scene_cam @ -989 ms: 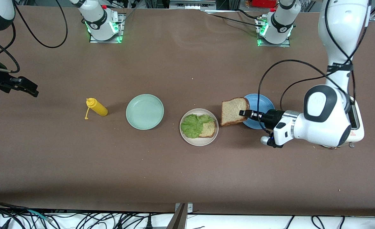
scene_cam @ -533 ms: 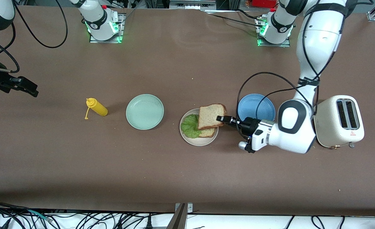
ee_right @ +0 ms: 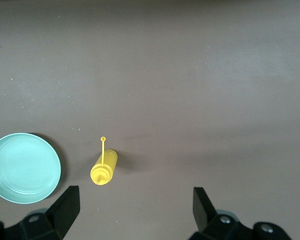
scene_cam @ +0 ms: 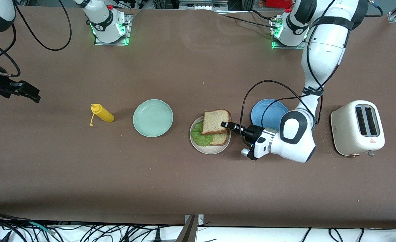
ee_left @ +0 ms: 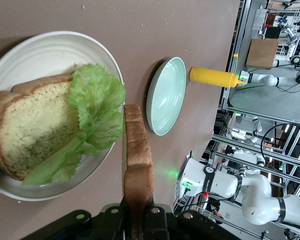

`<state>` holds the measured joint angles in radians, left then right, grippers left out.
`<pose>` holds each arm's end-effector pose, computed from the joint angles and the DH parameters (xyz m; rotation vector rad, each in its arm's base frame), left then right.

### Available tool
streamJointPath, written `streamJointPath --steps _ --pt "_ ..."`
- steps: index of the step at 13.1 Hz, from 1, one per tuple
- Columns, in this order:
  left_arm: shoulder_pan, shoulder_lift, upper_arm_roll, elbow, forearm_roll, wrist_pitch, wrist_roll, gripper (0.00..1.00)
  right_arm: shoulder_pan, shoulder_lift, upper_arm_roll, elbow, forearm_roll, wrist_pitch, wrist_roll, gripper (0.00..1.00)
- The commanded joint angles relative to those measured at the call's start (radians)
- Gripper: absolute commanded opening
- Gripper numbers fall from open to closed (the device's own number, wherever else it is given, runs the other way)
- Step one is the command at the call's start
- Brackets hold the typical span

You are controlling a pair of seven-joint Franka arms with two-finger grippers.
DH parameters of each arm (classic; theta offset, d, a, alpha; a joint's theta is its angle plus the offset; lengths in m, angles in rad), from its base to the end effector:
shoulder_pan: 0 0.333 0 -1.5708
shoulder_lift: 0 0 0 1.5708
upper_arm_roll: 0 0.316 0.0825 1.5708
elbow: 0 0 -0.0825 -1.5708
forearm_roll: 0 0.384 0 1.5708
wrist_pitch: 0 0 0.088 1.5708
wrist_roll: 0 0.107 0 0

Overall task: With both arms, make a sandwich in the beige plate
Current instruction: 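Lower the toast slice onto the lettuce with the left gripper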

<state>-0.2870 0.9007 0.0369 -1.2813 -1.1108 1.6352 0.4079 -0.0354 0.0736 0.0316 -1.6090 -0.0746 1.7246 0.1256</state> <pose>0.6651 -0.2703 0.2184 2.0256 -0.2516 -0.4624 0.5887 -0.0097 0.5783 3.0663 -0.1837 0.0712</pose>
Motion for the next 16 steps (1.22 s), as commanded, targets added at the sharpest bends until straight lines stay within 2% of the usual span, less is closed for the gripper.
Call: streamJointPath --steps 1,5,6,8,9,16 --pt "-0.029 0.020 0.014 0.022 -0.041 0.020 0.019 0.00 0.003 -0.008 -0.004 0.007 0.016 -0.014 0.012 1.00" --pt "-0.049 0.040 0.014 0.022 -0.041 0.077 0.019 0.00 0.003 -0.008 -0.006 0.007 0.018 -0.014 0.014 1.00" --pt "-0.049 0.044 0.014 0.019 -0.040 0.077 0.019 0.10 0.003 -0.008 -0.004 0.007 0.016 -0.014 0.014 1.00" --pt "-0.041 0.056 0.015 0.017 -0.032 0.077 0.020 0.82 0.003 -0.008 -0.006 0.007 0.018 -0.014 0.012 1.00" --pt "-0.043 0.056 0.015 0.016 -0.032 0.078 0.019 1.00 0.003 -0.008 -0.006 0.007 0.018 -0.014 0.012 1.00" --pt "0.009 0.060 0.028 0.020 -0.032 0.109 0.017 1.00 0.003 -0.008 -0.006 0.007 0.018 -0.014 0.012 1.00"
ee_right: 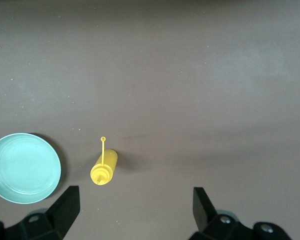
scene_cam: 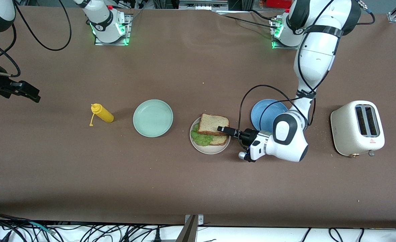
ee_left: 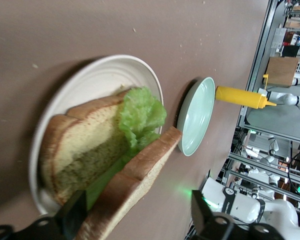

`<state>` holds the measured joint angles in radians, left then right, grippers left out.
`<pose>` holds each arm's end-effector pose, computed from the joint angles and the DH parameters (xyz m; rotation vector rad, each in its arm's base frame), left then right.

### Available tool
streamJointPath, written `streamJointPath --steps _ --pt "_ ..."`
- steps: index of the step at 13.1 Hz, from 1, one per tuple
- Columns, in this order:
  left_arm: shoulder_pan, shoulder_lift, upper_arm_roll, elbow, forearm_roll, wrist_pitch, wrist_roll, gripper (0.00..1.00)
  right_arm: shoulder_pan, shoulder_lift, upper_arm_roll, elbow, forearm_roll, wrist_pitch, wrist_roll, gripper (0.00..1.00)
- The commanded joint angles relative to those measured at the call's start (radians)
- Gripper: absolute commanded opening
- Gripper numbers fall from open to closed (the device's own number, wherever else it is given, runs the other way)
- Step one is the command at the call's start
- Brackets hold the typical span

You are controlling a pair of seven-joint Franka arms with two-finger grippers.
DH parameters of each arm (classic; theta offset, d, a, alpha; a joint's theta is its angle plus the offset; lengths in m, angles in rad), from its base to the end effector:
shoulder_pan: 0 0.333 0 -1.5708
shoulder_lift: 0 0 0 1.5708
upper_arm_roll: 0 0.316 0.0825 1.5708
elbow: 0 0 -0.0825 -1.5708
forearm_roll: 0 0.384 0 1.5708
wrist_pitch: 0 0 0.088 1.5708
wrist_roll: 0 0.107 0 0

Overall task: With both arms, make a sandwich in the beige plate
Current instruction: 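Open the left gripper and draw it back from the sandwich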

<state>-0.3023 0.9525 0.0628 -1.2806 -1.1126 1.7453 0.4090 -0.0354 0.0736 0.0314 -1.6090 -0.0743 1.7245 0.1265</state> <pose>0.6731 -0.2589 0.1785 2.1076 -0.1706 -0.4051 0.5887 -0.0098 0.5783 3.0665 -0.1854 0.0710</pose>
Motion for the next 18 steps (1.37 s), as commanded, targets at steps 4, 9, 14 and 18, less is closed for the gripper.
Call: streamJointPath --steps 4,9,14,18 --pt "0.054 -0.015 0.066 0.032 -0.029 0.062 0.013 1.00 0.003 -0.008 -0.005 0.008 0.018 -0.013 0.012 1.00" --pt "0.055 -0.079 0.213 0.032 0.104 0.060 0.002 1.00 0.003 -0.008 -0.005 0.008 0.018 -0.014 0.010 1.00" --pt "0.066 -0.205 0.273 0.024 0.449 0.048 -0.004 1.00 0.003 -0.008 -0.005 0.008 0.018 -0.016 0.008 1.00" --pt "0.071 -0.311 0.275 0.027 0.753 0.048 -0.033 1.00 0.002 -0.008 -0.005 0.006 0.019 -0.016 0.004 1.00"
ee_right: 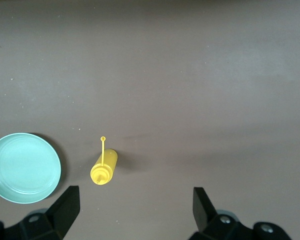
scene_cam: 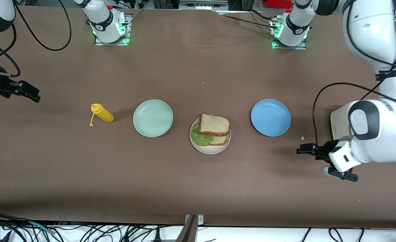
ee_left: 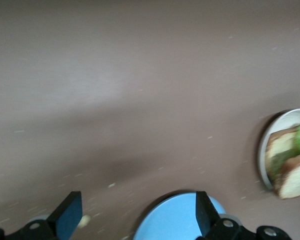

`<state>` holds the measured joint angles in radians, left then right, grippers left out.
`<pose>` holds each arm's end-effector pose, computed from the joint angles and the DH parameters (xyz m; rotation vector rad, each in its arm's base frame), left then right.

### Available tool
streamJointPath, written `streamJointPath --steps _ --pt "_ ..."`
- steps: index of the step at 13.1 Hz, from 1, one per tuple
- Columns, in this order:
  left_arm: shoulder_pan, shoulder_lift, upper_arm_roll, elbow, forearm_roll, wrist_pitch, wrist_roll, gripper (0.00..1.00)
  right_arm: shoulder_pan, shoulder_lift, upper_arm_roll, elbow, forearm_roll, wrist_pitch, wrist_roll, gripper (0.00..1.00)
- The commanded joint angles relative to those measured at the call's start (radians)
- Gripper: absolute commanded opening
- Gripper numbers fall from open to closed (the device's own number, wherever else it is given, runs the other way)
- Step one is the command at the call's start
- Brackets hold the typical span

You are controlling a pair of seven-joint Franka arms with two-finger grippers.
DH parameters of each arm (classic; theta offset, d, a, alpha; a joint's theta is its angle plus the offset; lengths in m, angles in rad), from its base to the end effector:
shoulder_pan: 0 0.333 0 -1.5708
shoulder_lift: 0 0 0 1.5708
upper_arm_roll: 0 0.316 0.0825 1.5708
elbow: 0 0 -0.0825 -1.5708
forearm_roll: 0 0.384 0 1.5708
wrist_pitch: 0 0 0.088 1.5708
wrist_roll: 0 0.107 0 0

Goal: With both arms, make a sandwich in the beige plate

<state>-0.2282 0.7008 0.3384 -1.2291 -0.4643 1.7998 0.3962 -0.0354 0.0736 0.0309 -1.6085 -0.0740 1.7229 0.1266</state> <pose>0.7321 -0.0206 0.3663 2.8794 -0.3232 -0.0486 0.5886 -0.0101 0.5783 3.0667 -0.1865 0.0693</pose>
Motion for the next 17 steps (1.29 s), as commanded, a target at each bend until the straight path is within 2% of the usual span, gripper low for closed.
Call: streamJointPath --steps 1,3,4,5,7,8,9,12,13,14,17 --pt "-0.002 -0.078 0.001 -0.026 0.157 -0.008 -0.042 1.00 0.002 -0.008 -0.005 0.006 0.019 -0.014 0.004 1.00" --pt "0.024 -0.133 -0.010 -0.033 0.263 -0.020 -0.080 1.00 0.002 -0.008 -0.005 0.007 0.019 -0.014 0.001 1.00" --pt "0.021 -0.165 -0.012 -0.049 0.279 -0.052 -0.083 1.00 0.003 -0.008 -0.003 0.007 0.019 -0.014 0.007 1.00" --pt "0.018 -0.214 -0.016 -0.088 0.320 -0.078 -0.097 1.00 0.003 -0.008 -0.003 0.007 0.019 -0.013 0.013 1.00" --pt "0.056 -0.343 -0.138 -0.215 0.470 -0.083 -0.167 1.00 0.003 -0.008 -0.003 0.007 0.022 -0.009 0.011 1.00" --pt "0.078 -0.401 -0.206 -0.277 0.524 -0.088 -0.236 1.00 0.003 -0.008 -0.003 0.007 0.034 -0.009 0.011 1.00" --pt "0.093 -0.450 -0.244 -0.314 0.553 -0.115 -0.278 1.00 0.002 -0.008 -0.006 0.007 0.066 -0.011 0.010 1.00" --pt "0.148 -0.555 -0.304 -0.323 0.533 -0.226 -0.290 1.00 0.002 -0.008 -0.020 0.007 0.089 -0.009 0.011 1.00" --pt "0.173 -0.584 -0.320 -0.323 0.494 -0.249 -0.290 1.00 0.002 -0.008 -0.020 0.009 0.089 -0.008 0.013 1.00" --pt "0.190 -0.610 -0.318 -0.323 0.452 -0.269 -0.292 1.00 0.002 -0.008 -0.022 0.007 0.089 -0.006 0.008 1.00" --pt "0.199 -0.661 -0.311 -0.323 0.441 -0.303 -0.295 1.00 0.002 -0.008 -0.022 0.009 0.089 -0.005 -0.001 1.00"
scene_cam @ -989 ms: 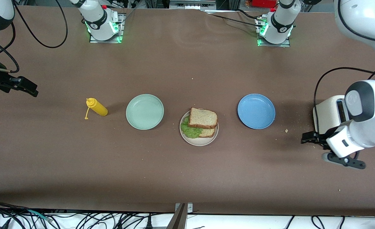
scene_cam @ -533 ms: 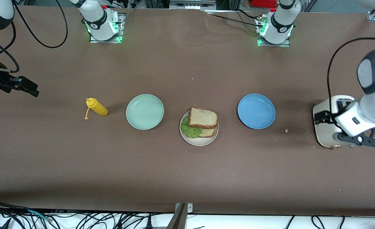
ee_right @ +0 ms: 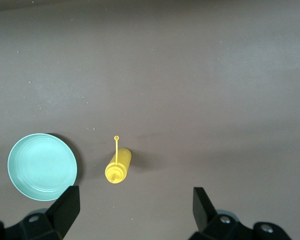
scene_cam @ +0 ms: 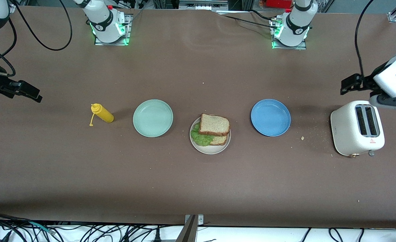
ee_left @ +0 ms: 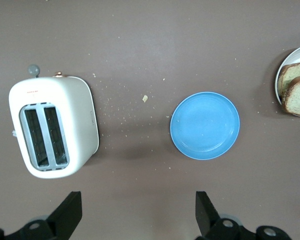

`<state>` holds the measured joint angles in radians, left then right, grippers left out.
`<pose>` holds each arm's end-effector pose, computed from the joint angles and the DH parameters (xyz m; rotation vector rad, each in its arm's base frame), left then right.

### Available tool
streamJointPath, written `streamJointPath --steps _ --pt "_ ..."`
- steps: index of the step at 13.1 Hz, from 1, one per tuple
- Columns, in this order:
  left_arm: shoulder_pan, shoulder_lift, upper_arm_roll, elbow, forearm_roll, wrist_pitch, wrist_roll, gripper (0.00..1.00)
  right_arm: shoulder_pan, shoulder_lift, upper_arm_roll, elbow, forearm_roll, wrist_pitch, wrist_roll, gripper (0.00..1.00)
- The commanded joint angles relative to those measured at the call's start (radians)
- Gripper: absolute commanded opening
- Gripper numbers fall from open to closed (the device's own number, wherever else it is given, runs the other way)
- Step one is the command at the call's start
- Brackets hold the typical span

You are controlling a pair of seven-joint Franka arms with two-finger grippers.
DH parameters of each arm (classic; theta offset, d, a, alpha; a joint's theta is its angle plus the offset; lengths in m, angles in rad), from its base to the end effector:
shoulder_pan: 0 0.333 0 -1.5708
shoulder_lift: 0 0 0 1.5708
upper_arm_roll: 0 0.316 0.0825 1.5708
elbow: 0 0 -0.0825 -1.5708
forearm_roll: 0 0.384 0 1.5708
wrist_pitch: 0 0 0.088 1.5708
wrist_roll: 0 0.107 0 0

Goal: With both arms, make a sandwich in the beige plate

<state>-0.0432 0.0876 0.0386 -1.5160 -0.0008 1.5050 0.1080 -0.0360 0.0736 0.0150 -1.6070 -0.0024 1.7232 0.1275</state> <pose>0.5733 -0.0037 0.5953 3.1303 -0.1764 -0.1546 0.5886 -0.0129 0.5789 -3.1313 0.2325 -0.0669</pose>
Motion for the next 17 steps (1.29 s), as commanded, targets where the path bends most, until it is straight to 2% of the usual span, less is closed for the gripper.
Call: streamJointPath --steps 1,4,8,17 --pt "0.014 -0.060 -0.006 -0.036 -0.022 -0.021 -0.007 1.00 0.002 -0.008 -0.006 0.007 0.018 -0.004 -0.003 1.00" --pt "0.011 -0.078 -0.006 -0.041 -0.021 -0.022 -0.019 1.00 0.002 -0.008 -0.006 0.007 0.018 -0.005 -0.005 1.00" --pt "0.026 -0.049 -0.006 -0.032 -0.021 -0.017 -0.033 1.00 0.002 -0.008 -0.004 0.007 0.018 -0.005 -0.006 1.00" --pt "0.042 -0.049 -0.006 -0.017 -0.021 -0.014 -0.036 1.00 0.002 -0.008 -0.006 0.007 0.019 -0.005 -0.006 1.00"
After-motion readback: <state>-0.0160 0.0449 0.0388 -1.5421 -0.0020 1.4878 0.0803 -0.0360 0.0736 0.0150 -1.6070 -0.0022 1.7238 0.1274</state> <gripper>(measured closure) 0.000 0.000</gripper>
